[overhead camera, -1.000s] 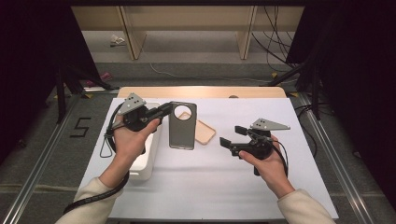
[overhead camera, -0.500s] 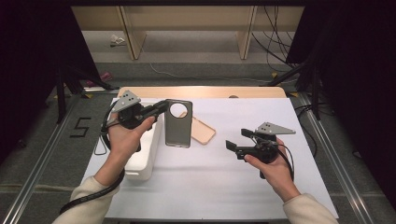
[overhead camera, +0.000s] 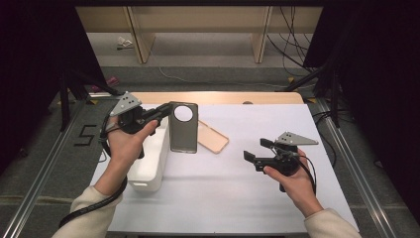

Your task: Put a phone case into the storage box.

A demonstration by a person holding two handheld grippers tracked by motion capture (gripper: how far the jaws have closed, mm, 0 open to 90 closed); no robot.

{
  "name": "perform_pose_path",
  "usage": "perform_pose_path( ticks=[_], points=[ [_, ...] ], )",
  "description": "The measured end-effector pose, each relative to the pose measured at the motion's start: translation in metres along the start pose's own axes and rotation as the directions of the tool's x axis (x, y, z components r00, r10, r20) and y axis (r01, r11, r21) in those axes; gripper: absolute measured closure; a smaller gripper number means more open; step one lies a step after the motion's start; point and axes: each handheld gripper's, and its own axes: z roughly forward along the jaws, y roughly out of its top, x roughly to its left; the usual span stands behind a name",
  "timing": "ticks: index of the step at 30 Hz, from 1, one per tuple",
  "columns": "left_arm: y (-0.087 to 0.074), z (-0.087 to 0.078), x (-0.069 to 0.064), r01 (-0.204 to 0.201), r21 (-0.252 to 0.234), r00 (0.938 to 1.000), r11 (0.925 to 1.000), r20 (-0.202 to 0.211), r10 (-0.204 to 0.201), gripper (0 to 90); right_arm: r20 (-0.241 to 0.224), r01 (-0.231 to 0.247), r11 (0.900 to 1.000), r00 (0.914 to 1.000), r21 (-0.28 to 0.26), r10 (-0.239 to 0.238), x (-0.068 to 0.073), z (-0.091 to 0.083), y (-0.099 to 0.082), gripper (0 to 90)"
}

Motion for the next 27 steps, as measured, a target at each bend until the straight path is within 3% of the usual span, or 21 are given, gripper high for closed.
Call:
perform_pose_path(
  ticks=[27],
  points=[
    [0.010,-0.015,0.019,0.007,-0.027,0.9987,0.9996,-0.050,-0.008,84.5,0.012,-0.021,0.9998,0.9997,-0.003,0.021,-0.004,-0.014,-0.007,17.0]
  ],
)
